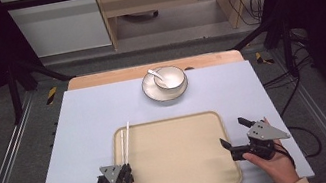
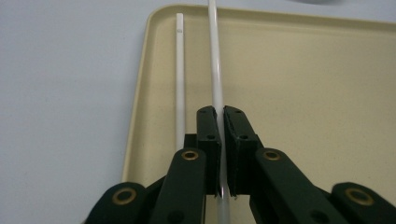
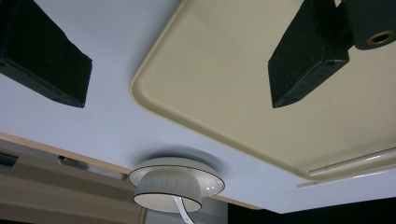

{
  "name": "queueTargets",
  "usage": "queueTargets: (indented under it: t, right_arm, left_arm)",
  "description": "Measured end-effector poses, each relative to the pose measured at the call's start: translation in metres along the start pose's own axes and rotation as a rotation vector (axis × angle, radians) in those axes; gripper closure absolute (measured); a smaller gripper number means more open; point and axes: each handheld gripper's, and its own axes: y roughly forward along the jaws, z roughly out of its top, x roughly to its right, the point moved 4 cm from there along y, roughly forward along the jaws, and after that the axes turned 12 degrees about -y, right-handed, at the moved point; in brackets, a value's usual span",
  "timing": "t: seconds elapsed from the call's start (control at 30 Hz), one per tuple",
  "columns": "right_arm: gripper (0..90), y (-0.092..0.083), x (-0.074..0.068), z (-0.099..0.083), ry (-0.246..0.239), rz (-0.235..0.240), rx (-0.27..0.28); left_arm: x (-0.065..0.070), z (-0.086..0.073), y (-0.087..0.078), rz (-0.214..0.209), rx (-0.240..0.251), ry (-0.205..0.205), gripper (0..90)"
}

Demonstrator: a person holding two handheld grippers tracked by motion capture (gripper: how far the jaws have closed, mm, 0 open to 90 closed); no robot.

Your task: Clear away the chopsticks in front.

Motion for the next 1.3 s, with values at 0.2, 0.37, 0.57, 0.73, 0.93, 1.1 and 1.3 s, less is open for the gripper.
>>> queueTargets:
  t: [0.2, 0.37, 0.57, 0.73, 0.93, 1.1, 1.3]
  right_arm:
    - [6.5, 0.001, 0.0, 0.0, 0.002, 0.001, -0.004]
    - [6.5, 0.001, -0.001, 0.0, -0.003, 0.005, -0.003]
    - [6.6, 0.001, -0.001, 0.0, -0.003, 0.007, -0.005]
    - [6.6, 0.001, -0.001, -0.001, -0.001, 0.009, -0.007]
    - [6.7, 0.001, -0.001, 0.0, -0.001, 0.009, -0.006]
    - [6.7, 0.001, -0.001, 0.0, -0.002, 0.011, -0.005]
    - [6.7, 0.001, -0.001, -0.001, -0.002, 0.011, -0.006]
  left_arm:
    - [-0.002, -0.006, -0.003, -0.006, -0.012, -0.021, 85.0]
    - [-0.003, -0.008, -0.006, -0.009, -0.008, -0.042, 85.0]
    - [-0.005, -0.011, -0.004, -0.011, -0.019, -0.056, 85.0]
    - [-0.006, -0.012, -0.003, -0.007, -0.023, -0.057, 85.0]
    - [-0.004, -0.012, -0.003, -0.002, -0.016, -0.059, 85.0]
    - [-0.004, -0.013, 0.0, 0.009, -0.009, -0.054, 85.0]
    - [-0.003, -0.015, 0.002, 0.012, -0.003, -0.051, 82.9]
